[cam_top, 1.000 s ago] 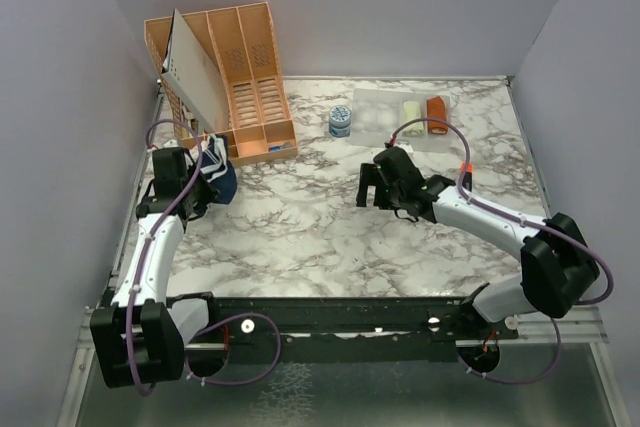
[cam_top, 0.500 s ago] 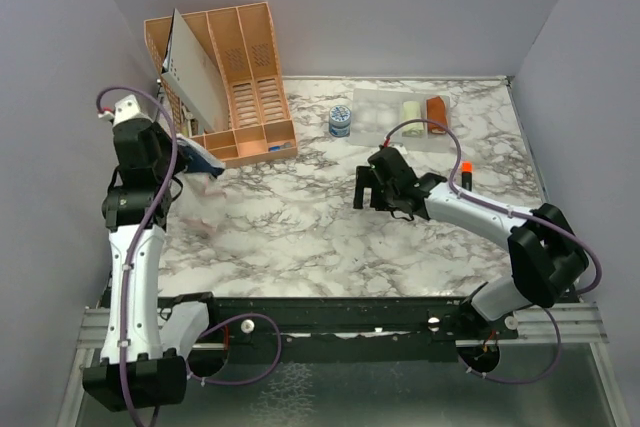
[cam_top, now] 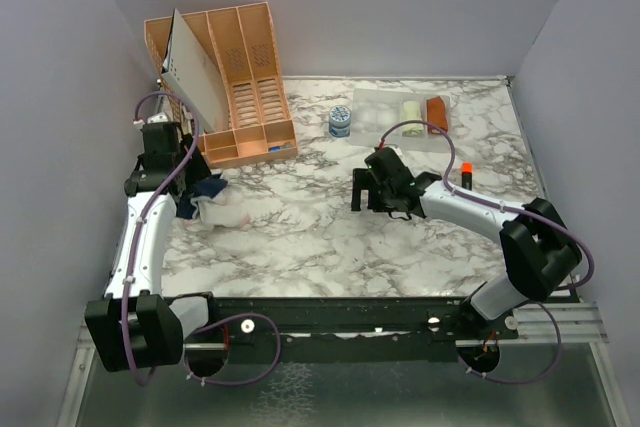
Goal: Roll the underwear
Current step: Pick up the underwear from the corner of the board.
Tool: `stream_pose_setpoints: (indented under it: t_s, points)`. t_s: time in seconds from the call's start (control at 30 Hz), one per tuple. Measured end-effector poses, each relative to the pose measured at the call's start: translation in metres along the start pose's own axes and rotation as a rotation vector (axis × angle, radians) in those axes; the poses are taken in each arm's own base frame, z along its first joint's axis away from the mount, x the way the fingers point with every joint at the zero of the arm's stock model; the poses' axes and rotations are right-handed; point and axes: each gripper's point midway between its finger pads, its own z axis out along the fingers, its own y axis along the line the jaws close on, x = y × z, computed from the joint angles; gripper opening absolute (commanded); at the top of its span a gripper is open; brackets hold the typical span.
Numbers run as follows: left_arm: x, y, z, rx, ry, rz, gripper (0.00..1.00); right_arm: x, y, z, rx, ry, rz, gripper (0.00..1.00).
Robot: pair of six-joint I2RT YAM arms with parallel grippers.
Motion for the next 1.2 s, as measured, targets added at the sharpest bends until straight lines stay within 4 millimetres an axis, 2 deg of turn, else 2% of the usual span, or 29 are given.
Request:
stream_pose_setpoints:
  t_s: [0.03, 0.1, 0.27, 0.4, 0.53, 0.67, 0.73, 0.83, 0.93, 1.03, 1.2]
  points:
    - [0.005, 0.002, 0.003, -0.007, 0.017, 0.008, 0.94, 0.000, 0.000, 0.000, 0.000, 0.001, 0.000, 1.00]
    - [0.014, 0.006, 0.005, -0.017, 0.039, 0.021, 0.99, 0.000, 0.000, 0.000, 0.000, 0.001, -0.001, 1.00]
    - [0.013, 0.018, 0.004, -0.046, 0.027, 0.015, 0.99, 0.000, 0.000, 0.000, 0.000, 0.001, -0.001, 1.00]
    - [0.005, 0.046, 0.009, -0.106, 0.010, -0.047, 0.99, 0.000, 0.000, 0.000, 0.000, 0.001, -0.005, 1.00]
    - [0.016, 0.072, 0.029, -0.145, 0.048, -0.122, 0.97, 0.000, 0.000, 0.000, 0.000, 0.001, -0.009, 1.00]
    - [0.037, 0.077, 0.051, -0.134, 0.120, -0.166, 0.90, 0.000, 0.000, 0.000, 0.000, 0.001, -0.009, 1.00]
    - [0.038, 0.074, 0.061, -0.106, 0.127, -0.187, 0.86, 0.000, -0.001, 0.000, 0.001, 0.001, -0.009, 1.00]
    - [0.031, 0.066, 0.072, -0.051, 0.095, -0.211, 0.78, 0.001, -0.001, 0.000, 0.001, 0.002, -0.009, 1.00]
    - [0.023, 0.058, 0.083, 0.001, 0.059, -0.233, 0.54, 0.002, -0.002, 0.000, 0.003, 0.005, -0.010, 1.00]
    - [0.019, 0.053, 0.095, 0.037, 0.049, -0.248, 0.41, 0.002, -0.002, 0.000, 0.004, 0.005, -0.010, 1.00]
    - [0.035, 0.048, 0.115, 0.069, 0.132, -0.259, 0.07, 0.003, -0.003, 0.001, 0.007, 0.006, -0.010, 1.00]
